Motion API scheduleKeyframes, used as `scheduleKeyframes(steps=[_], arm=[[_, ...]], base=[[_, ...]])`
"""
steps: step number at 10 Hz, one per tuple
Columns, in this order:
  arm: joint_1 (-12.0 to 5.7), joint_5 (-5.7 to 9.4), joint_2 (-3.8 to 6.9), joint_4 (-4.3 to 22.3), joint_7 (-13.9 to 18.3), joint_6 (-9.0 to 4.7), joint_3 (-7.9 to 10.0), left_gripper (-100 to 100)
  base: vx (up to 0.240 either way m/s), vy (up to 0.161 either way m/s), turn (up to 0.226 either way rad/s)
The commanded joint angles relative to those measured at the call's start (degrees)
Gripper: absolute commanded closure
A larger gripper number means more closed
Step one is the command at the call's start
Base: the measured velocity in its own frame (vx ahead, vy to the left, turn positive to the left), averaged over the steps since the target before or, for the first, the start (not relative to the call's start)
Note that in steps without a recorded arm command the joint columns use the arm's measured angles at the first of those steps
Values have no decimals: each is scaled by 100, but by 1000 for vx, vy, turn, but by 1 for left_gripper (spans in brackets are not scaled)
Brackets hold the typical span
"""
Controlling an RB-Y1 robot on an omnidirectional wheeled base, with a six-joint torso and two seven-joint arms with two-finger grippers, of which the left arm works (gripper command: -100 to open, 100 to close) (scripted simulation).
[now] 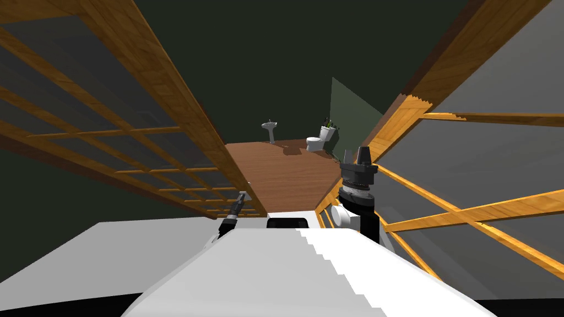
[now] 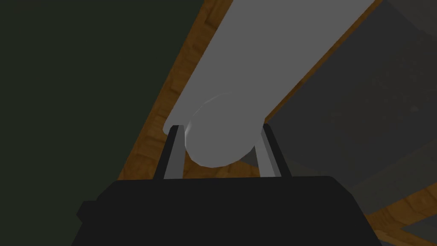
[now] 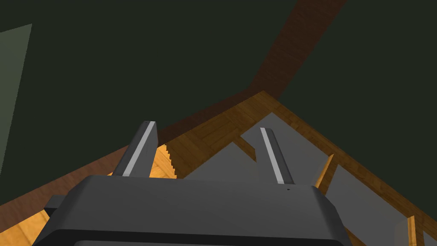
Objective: Pull the door open
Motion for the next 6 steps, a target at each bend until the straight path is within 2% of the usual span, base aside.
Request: scheduleKeyframes(steps=[1, 2, 3, 5, 6], arm=[[-3, 45, -18, 8, 213, 7, -43, 100], [-27, 139, -18, 17, 408, 29, -95, 100], [-27, 139, -18, 17, 443, 29, -95, 100], [-78, 331, -18, 35, 812, 76, -201, 100], [-78, 331, -18, 35, 906, 76, -201, 100]], base=[[-45, 24, -33], [-48, 32, -46], [-36, 22, -36], [-53, 20, -63], [-50, 24, -38]])
